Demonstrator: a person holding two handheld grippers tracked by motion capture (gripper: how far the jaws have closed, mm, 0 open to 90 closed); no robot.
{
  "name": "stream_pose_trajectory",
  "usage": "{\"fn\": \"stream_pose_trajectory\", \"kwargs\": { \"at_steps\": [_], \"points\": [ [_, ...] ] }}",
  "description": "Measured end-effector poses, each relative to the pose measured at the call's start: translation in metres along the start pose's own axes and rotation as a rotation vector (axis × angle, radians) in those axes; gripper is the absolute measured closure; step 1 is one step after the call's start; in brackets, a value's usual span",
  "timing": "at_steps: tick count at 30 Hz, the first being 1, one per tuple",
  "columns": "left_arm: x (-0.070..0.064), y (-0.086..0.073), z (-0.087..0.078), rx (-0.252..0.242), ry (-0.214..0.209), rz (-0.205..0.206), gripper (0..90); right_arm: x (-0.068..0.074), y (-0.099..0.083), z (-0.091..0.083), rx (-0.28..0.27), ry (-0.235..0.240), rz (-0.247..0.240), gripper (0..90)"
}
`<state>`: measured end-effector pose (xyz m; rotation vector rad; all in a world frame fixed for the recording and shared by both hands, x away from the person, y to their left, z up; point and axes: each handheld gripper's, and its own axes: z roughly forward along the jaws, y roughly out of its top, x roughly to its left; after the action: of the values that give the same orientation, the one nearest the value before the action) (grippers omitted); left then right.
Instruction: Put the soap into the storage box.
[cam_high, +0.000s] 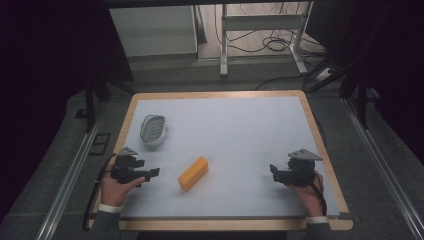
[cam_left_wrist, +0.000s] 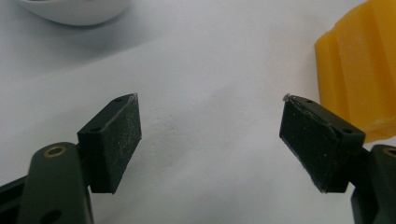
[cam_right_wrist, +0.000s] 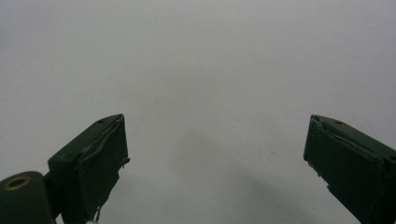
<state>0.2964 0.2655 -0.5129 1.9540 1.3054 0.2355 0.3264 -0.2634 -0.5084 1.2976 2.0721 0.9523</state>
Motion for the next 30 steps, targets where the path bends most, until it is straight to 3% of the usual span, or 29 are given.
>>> {"fn": "stream_pose_trajectory", "kwargs": {
  "at_steps": [3,4,5,7,8,13,18,25,26,30],
  "points": [
    [-0.001,0.001,-0.003,-0.005,0.003,0.011,21.2,-0.002,-0.001,-0.002,-0.007,0.002,0.010,6.3],
    [-0.001,0.001,-0.004,-0.004,0.011,0.015,21.2,-0.003,-0.001,-0.004,-0.017,0.025,0.032,6.3],
    [-0.001,0.001,-0.004,-0.003,0.014,0.017,21.2,-0.005,0.000,-0.009,-0.045,0.077,0.080,7.2],
    [-0.001,0.001,-0.005,0.000,0.024,0.019,21.2,-0.005,0.002,-0.011,-0.051,0.072,0.081,7.2],
    [-0.001,0.001,-0.007,-0.012,0.027,0.023,21.8,-0.004,0.002,-0.012,-0.050,0.050,0.059,7.3],
    [-0.001,0.000,-0.010,-0.011,0.033,0.029,21.7,-0.005,0.000,-0.009,-0.041,0.045,0.050,7.3],
    [-0.005,0.000,-0.016,-0.039,0.049,0.028,22.5,-0.003,-0.003,-0.009,-0.026,0.046,-0.006,8.4],
    [-0.011,0.003,-0.022,-0.033,0.058,0.047,22.1,-0.003,-0.003,-0.009,-0.028,0.040,-0.017,8.4],
    [-0.015,0.004,-0.024,-0.034,0.057,0.058,21.7,-0.002,-0.002,-0.009,-0.022,0.007,-0.013,8.3],
    [-0.018,0.005,-0.024,-0.030,0.062,0.064,21.2,-0.006,-0.004,-0.009,-0.017,0.001,-0.003,8.3]
  ]
}}
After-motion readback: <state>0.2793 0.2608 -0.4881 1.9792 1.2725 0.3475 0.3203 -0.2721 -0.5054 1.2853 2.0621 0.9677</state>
